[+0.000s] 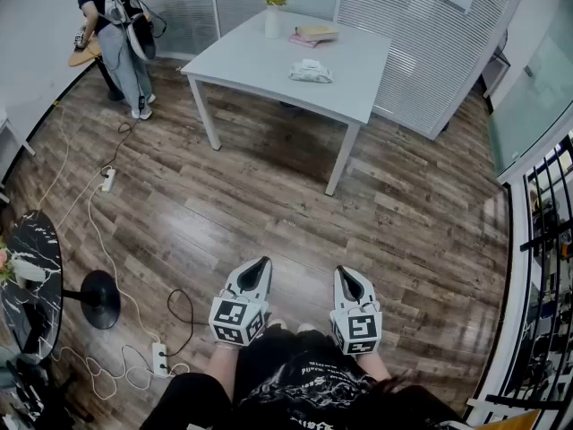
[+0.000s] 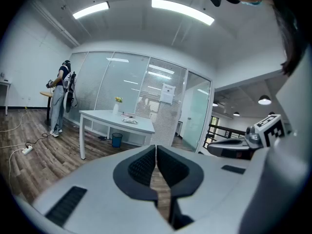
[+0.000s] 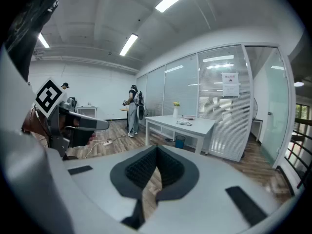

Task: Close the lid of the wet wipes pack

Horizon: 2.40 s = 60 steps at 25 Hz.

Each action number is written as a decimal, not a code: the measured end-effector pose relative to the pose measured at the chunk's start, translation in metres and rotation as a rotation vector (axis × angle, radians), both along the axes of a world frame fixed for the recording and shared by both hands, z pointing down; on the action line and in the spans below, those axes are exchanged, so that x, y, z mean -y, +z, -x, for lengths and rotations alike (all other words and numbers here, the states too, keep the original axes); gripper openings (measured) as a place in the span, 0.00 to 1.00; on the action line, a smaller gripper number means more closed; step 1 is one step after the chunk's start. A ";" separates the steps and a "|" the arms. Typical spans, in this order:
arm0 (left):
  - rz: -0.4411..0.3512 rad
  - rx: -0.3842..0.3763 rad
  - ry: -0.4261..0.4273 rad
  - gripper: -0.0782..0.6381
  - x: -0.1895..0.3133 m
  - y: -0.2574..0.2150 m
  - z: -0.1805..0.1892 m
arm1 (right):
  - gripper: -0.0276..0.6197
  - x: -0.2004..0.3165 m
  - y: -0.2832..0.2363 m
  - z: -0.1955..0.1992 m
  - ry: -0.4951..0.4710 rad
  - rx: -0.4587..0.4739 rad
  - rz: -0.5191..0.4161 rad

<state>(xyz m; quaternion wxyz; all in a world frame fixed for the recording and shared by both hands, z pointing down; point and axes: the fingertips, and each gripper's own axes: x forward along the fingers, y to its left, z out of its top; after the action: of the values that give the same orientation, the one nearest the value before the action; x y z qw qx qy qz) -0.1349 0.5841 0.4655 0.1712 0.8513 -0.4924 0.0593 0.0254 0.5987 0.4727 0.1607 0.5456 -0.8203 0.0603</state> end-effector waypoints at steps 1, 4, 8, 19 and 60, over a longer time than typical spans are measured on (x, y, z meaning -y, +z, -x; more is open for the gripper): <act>-0.010 0.004 0.007 0.13 -0.002 -0.002 0.000 | 0.04 0.000 -0.002 -0.004 0.017 -0.005 -0.006; -0.041 0.013 0.016 0.13 -0.007 -0.006 0.001 | 0.04 -0.001 -0.007 -0.015 0.056 -0.019 -0.025; -0.080 0.002 0.016 0.13 -0.012 -0.011 -0.002 | 0.04 -0.005 -0.011 -0.022 0.075 -0.008 -0.061; -0.057 0.042 -0.043 0.13 -0.007 -0.004 0.007 | 0.04 0.015 0.014 -0.004 0.018 0.048 -0.008; 0.044 0.011 0.020 0.13 0.278 0.033 -0.113 | 0.04 0.303 0.055 -0.094 -0.081 0.035 0.083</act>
<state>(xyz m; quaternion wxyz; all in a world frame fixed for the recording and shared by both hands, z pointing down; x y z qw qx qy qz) -0.0216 0.3058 0.4982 0.1866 0.8518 -0.4835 0.0764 0.1193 0.2956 0.5276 0.1712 0.5036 -0.8412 0.0971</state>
